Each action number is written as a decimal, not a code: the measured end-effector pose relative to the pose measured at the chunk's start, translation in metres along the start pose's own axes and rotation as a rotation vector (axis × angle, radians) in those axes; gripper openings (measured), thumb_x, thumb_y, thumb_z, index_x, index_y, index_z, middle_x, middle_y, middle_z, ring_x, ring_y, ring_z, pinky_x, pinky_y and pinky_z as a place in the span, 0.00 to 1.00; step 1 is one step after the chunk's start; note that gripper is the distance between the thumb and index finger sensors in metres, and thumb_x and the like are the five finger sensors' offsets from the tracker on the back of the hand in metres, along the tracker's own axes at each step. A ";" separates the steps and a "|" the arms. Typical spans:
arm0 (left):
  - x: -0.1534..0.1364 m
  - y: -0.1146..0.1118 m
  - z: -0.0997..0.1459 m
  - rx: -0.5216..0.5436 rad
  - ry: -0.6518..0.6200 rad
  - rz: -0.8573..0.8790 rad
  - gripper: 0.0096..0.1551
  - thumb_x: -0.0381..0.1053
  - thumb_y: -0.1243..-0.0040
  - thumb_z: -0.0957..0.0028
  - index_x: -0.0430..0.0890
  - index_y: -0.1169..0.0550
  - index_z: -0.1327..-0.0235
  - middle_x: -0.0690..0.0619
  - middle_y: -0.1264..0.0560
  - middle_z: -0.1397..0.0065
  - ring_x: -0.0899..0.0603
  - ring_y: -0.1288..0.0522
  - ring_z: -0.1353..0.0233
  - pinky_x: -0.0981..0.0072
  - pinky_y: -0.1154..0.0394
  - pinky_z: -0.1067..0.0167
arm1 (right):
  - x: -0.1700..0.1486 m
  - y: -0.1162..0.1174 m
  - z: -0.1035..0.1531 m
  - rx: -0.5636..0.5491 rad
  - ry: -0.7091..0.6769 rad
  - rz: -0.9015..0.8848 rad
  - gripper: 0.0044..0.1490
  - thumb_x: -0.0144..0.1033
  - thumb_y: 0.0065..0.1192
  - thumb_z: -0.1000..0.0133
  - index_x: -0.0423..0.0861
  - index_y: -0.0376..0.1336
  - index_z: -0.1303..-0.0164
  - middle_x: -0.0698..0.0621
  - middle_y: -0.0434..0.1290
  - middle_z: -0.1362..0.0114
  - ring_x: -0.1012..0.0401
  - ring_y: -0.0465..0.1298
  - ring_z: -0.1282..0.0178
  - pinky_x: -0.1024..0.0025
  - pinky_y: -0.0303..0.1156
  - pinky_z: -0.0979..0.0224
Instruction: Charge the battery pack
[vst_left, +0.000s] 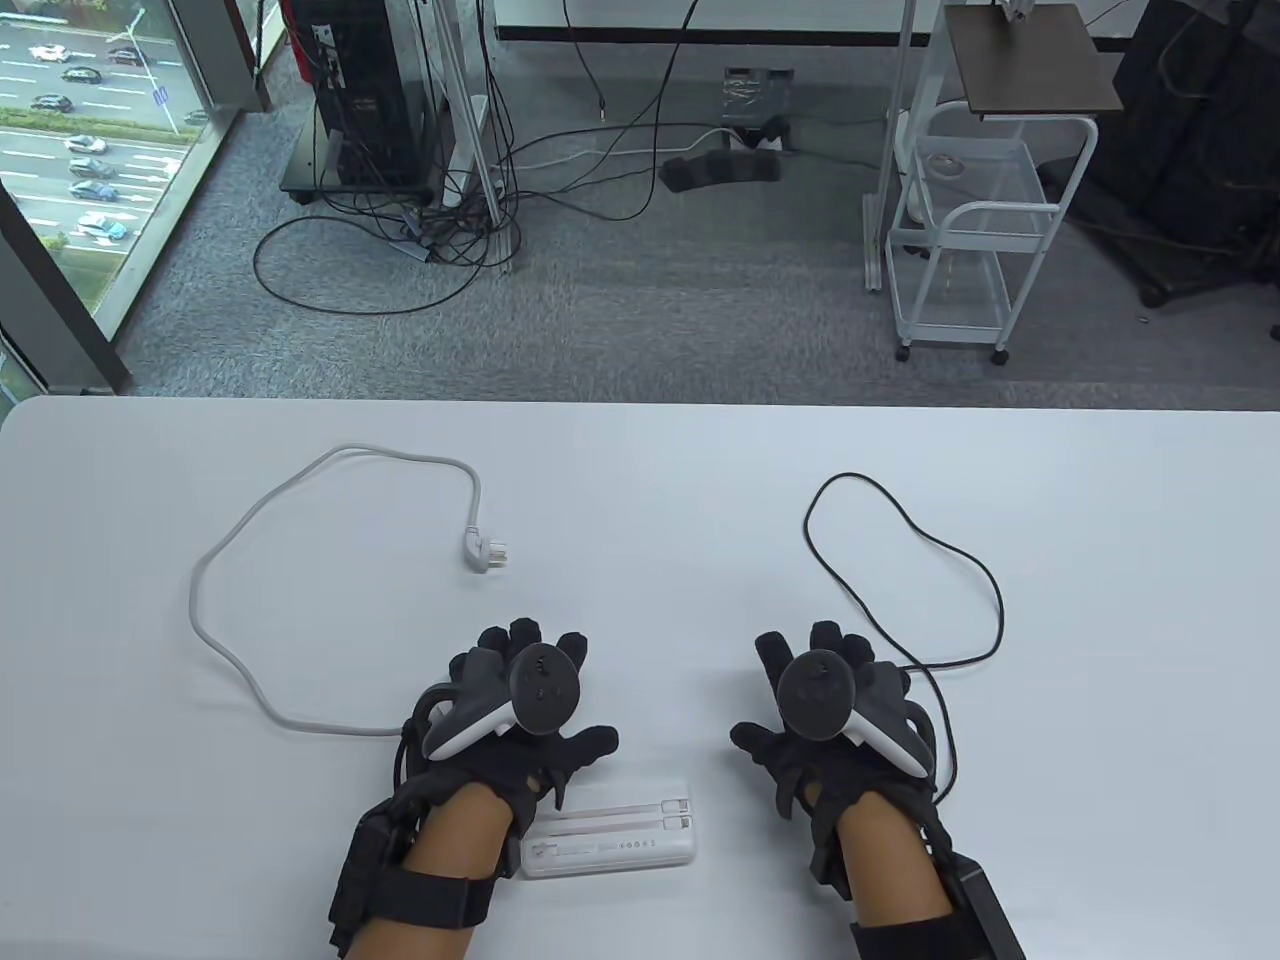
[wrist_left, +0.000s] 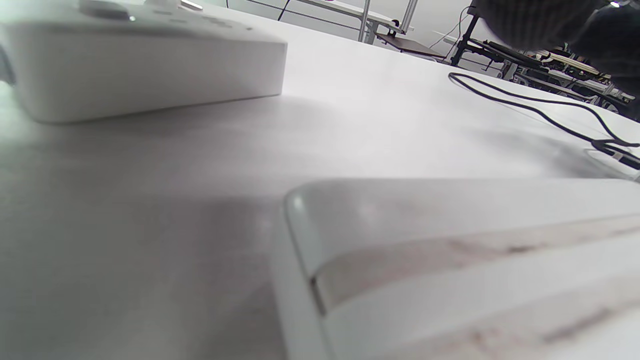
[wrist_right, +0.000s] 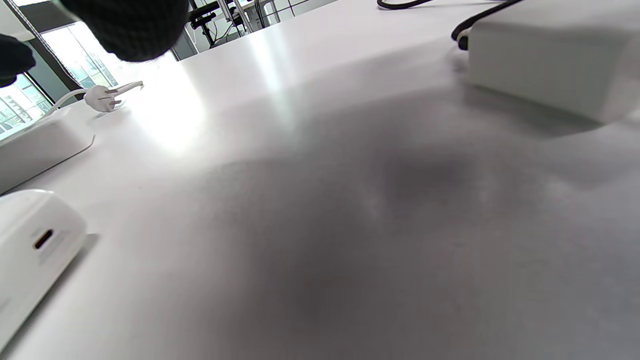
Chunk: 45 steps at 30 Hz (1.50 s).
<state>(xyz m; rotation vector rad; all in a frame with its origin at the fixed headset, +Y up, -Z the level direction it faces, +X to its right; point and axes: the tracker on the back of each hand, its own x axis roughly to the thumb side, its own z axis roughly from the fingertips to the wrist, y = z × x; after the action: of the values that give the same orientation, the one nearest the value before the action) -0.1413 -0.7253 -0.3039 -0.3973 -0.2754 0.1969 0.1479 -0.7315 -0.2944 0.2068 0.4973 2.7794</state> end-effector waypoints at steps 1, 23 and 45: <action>-0.001 0.001 0.000 0.003 0.002 0.002 0.63 0.78 0.51 0.50 0.49 0.60 0.13 0.30 0.67 0.16 0.21 0.64 0.21 0.21 0.62 0.32 | 0.000 0.000 0.000 -0.001 0.000 0.001 0.57 0.61 0.54 0.46 0.56 0.26 0.22 0.33 0.20 0.19 0.28 0.27 0.21 0.18 0.26 0.32; -0.050 0.036 0.000 0.082 0.215 -0.019 0.64 0.75 0.39 0.54 0.46 0.49 0.13 0.33 0.52 0.14 0.24 0.50 0.19 0.24 0.52 0.29 | -0.007 -0.001 0.003 0.014 0.023 -0.037 0.57 0.60 0.54 0.45 0.56 0.27 0.22 0.33 0.21 0.18 0.28 0.28 0.21 0.18 0.26 0.32; -0.093 0.019 -0.013 0.024 0.256 -0.062 0.58 0.75 0.29 0.59 0.47 0.33 0.19 0.44 0.29 0.23 0.29 0.34 0.21 0.25 0.45 0.29 | -0.013 0.002 0.010 0.033 0.058 -0.029 0.57 0.60 0.53 0.45 0.56 0.26 0.22 0.32 0.22 0.18 0.28 0.29 0.21 0.18 0.27 0.32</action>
<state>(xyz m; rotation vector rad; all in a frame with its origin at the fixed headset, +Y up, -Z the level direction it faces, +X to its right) -0.2282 -0.7355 -0.3438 -0.3856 -0.0336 0.0865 0.1615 -0.7339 -0.2853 0.1251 0.5570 2.7567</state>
